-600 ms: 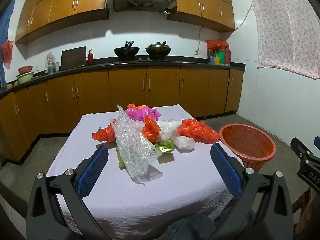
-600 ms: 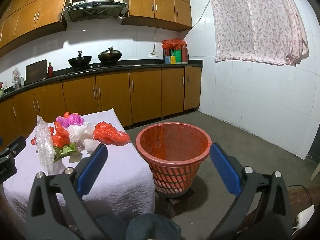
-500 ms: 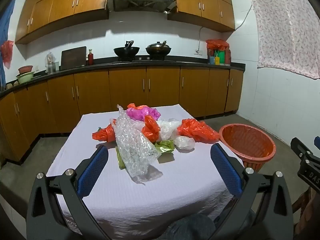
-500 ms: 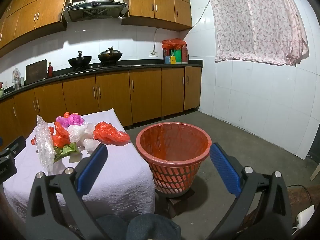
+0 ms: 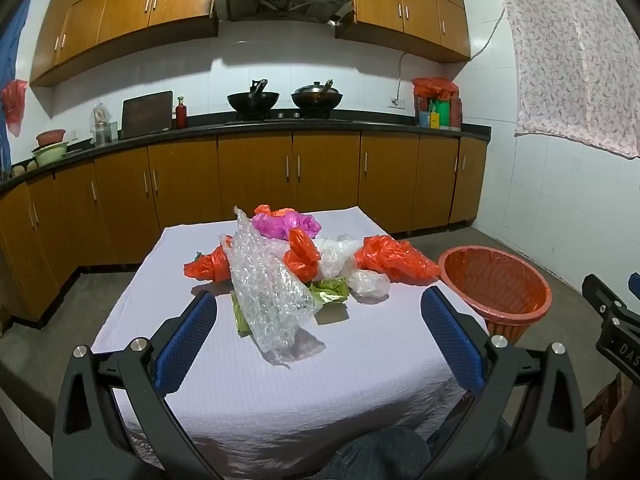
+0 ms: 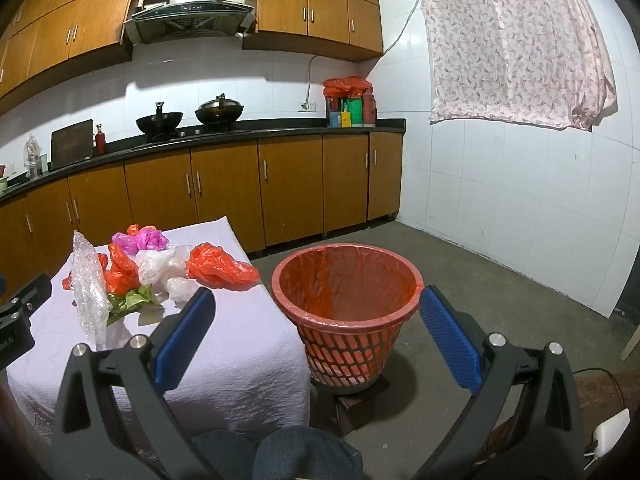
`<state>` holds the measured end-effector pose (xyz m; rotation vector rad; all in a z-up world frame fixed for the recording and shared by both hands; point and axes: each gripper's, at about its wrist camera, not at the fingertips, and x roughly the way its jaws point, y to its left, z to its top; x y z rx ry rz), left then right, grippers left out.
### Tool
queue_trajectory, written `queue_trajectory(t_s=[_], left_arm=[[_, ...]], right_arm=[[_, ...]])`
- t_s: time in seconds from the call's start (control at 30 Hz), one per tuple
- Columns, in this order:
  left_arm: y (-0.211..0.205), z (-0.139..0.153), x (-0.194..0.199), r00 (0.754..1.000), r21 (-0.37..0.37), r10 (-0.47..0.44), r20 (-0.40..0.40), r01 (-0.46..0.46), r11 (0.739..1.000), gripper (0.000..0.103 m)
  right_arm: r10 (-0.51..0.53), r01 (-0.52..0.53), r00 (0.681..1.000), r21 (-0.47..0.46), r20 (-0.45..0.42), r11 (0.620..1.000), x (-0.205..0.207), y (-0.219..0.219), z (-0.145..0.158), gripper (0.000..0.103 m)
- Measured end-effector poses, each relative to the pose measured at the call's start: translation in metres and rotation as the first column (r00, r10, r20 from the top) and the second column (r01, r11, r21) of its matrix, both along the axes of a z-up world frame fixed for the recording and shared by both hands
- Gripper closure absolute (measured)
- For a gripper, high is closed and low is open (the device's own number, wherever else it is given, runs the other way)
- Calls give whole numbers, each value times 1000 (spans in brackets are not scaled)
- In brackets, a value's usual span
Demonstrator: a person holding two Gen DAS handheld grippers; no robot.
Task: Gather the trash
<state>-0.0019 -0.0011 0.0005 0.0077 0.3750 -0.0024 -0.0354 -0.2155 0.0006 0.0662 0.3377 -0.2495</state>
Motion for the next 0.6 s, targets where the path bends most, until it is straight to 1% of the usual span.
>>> queue_trajectory(t_s=[0.6], left_arm=[[1,-1,2,1000,-3,2,-6,-2,1000,2]], right_arm=[[0,1,1000,3,-2,1000,0,0,-1,4]])
